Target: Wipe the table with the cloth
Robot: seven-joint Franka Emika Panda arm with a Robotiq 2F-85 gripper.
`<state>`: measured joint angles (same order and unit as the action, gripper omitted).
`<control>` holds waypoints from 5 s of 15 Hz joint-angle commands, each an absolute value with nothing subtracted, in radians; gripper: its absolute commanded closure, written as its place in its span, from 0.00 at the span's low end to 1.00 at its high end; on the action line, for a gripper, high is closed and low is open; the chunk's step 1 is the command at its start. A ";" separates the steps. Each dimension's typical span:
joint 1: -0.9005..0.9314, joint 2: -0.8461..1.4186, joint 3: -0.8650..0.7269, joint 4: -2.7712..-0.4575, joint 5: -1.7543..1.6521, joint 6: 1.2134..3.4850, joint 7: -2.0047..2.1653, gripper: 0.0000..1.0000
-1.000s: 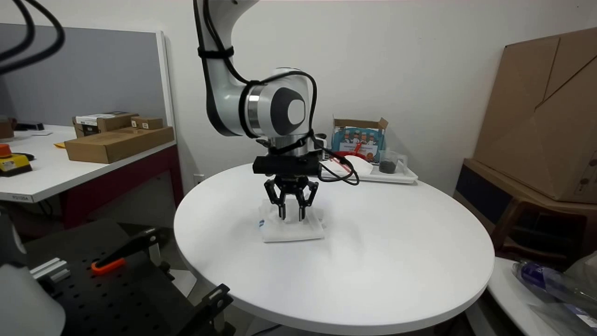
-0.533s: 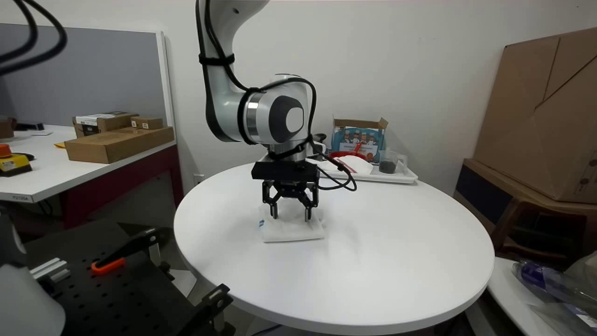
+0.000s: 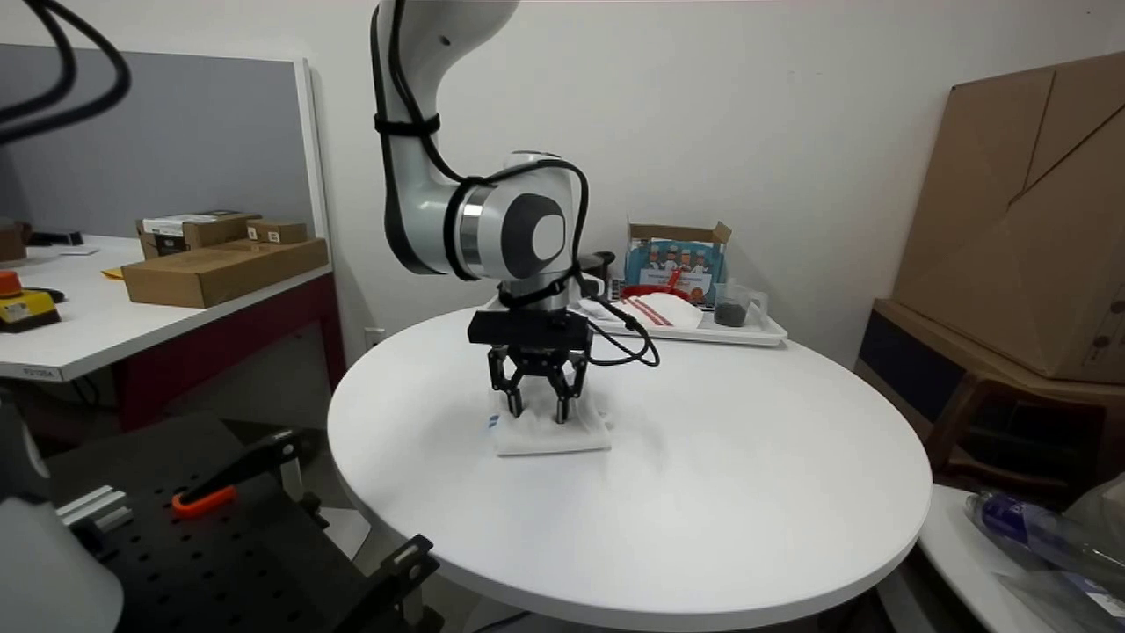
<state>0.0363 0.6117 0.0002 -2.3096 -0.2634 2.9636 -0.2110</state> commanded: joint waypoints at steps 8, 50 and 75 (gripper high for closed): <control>-0.022 0.616 0.105 -2.364 -0.239 2.964 -0.268 1.00; -0.064 0.825 0.023 -1.843 -0.144 2.516 -0.277 0.97; 0.135 0.557 0.270 -2.481 -0.271 2.741 -0.459 0.97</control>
<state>0.0539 0.5022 0.2351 -2.4966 -0.2512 2.6845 -0.5086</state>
